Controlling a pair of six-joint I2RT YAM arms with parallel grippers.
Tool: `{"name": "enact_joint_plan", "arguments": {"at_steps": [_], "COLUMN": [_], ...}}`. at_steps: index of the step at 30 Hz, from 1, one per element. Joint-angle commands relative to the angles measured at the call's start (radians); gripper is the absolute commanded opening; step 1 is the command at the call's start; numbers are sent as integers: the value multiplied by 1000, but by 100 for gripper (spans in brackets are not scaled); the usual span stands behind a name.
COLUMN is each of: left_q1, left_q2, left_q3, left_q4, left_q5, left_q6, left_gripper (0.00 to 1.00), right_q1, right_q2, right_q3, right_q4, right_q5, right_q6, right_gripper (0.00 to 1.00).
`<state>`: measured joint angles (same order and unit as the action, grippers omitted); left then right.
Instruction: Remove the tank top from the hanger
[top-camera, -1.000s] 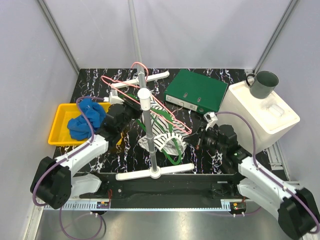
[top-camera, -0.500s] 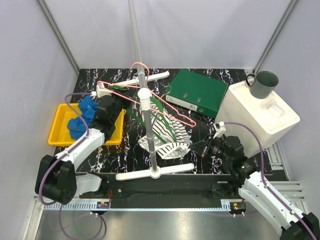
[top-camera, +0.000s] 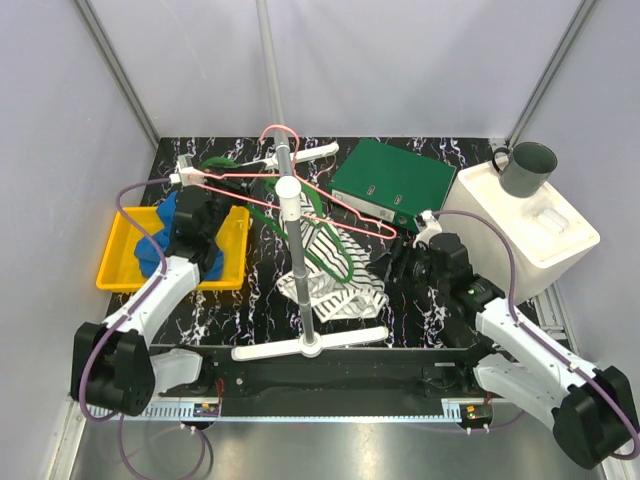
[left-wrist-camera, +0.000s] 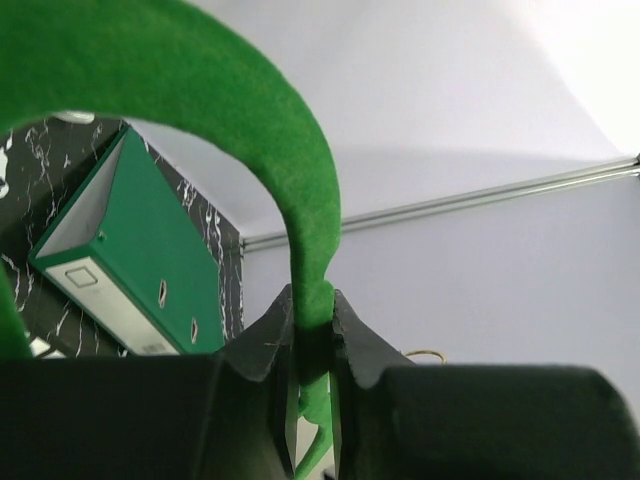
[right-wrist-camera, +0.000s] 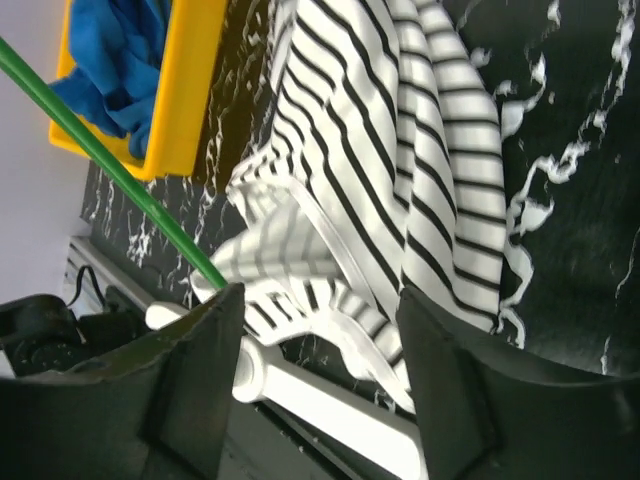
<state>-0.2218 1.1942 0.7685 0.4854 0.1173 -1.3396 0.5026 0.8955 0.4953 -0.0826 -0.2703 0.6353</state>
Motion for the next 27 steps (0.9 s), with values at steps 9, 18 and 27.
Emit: {"name": "enact_joint_plan", "arguments": {"at_steps": [9, 18, 27], "left_q1": [-17, -149, -215], "left_q2": [-87, 42, 48], "left_q3": [-107, -144, -202], "left_q4": [81, 286, 372], "left_q5": [87, 96, -19], "left_q6": [-98, -236, -260], "left_gripper": [0, 0, 0], "right_q1": [-1, -1, -1], "right_q2": [-294, -185, -57], "right_q3": [-83, -198, -216], "right_q4": [58, 425, 536], "right_q5": [-125, -320, -392], "right_q6": [-92, -9, 40], "right_gripper": [88, 91, 60]}}
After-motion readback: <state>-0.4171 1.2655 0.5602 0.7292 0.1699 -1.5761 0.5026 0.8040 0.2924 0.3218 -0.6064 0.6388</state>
